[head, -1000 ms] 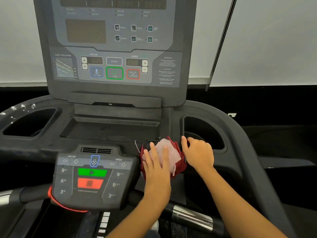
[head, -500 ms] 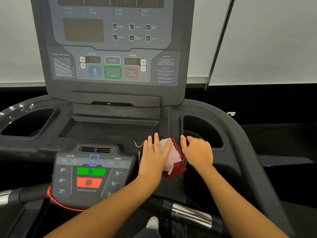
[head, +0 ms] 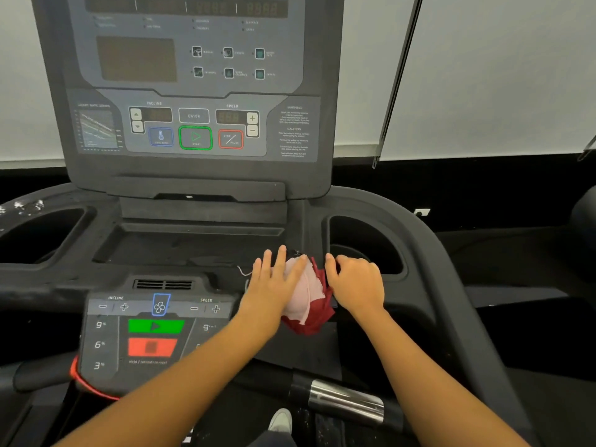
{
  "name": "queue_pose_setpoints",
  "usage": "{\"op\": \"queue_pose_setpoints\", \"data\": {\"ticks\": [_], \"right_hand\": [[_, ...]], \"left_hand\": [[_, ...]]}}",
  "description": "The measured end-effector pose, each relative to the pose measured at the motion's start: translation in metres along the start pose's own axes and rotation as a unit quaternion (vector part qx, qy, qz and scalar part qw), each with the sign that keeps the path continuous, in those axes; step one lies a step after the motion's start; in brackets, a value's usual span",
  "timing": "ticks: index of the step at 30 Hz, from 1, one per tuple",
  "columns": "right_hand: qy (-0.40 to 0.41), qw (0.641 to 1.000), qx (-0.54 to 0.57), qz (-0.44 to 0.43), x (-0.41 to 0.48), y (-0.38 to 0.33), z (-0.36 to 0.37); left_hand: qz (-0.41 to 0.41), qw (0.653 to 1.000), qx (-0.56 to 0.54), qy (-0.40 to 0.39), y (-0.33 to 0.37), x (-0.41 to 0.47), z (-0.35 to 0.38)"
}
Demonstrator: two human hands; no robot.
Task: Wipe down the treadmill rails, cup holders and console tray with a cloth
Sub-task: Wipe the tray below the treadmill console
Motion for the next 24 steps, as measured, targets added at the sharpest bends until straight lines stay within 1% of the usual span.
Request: {"op": "queue_pose_setpoints", "data": {"ticks": [1, 3, 4, 5, 7, 9, 10, 11, 15, 19, 21, 22, 23, 24], "right_hand": [[-0.001, 1.000, -0.001, -0.002, 0.000, 0.000, 0.001], [-0.007, 1.000, 0.005, 0.000, 0.001, 0.002, 0.004], [-0.011, 1.000, 0.011, 0.003, 0.002, 0.005, 0.005], [-0.009, 1.000, 0.017, 0.006, 0.003, 0.007, 0.005], [-0.002, 1.000, 0.025, 0.013, 0.004, 0.010, 0.003], [-0.008, 1.000, 0.023, 0.017, 0.003, 0.010, 0.003], [-0.013, 1.000, 0.020, 0.019, 0.003, 0.010, 0.004], [-0.017, 0.999, 0.018, 0.020, 0.002, 0.009, 0.003], [-0.014, 0.999, 0.038, 0.025, 0.002, 0.009, 0.001], [-0.021, 0.997, 0.059, 0.036, 0.001, 0.009, -0.001], [-0.048, 0.992, 0.107, 0.055, 0.003, 0.012, 0.000], [-0.071, 0.981, 0.156, 0.086, 0.004, 0.012, -0.002], [-0.093, 0.962, 0.220, 0.132, 0.003, 0.014, -0.004], [-0.103, 0.932, 0.295, 0.184, 0.001, 0.016, -0.008]], "left_hand": [[-0.005, 1.000, -0.001, 0.017, 0.009, -0.002, 0.002], [-0.009, 0.995, -0.002, 0.099, 0.029, -0.001, 0.000], [-0.006, 0.992, -0.003, 0.126, 0.037, 0.001, 0.002], [0.001, 0.992, -0.003, 0.127, 0.045, 0.001, 0.001], [0.013, 0.996, -0.020, 0.090, 0.050, 0.000, -0.002], [0.015, 0.995, -0.040, 0.093, 0.043, 0.003, -0.005], [0.028, 0.997, -0.034, 0.059, 0.036, 0.004, 0.001], [0.024, 0.999, -0.026, 0.032, 0.024, 0.004, 0.003], [-0.033, 0.998, -0.050, -0.020, -0.010, 0.000, -0.004], [-0.075, 0.993, -0.078, -0.048, -0.006, 0.000, -0.008], [-0.095, 0.981, -0.153, -0.064, -0.001, -0.003, -0.010], [-0.103, 0.968, -0.216, -0.071, 0.001, -0.006, -0.012], [-0.110, 0.947, -0.293, -0.067, 0.003, -0.009, -0.016], [-0.120, 0.920, -0.371, -0.053, 0.004, -0.012, -0.020]]}}
Point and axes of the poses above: each hand's wrist, its own x-axis towards the middle knuckle, its own z-axis out of the palm, y = z × x, the point moved 7 cm from there along x, towards the middle knuckle, and after that the axes turned 12 degrees about y, right-handed, at the moved point
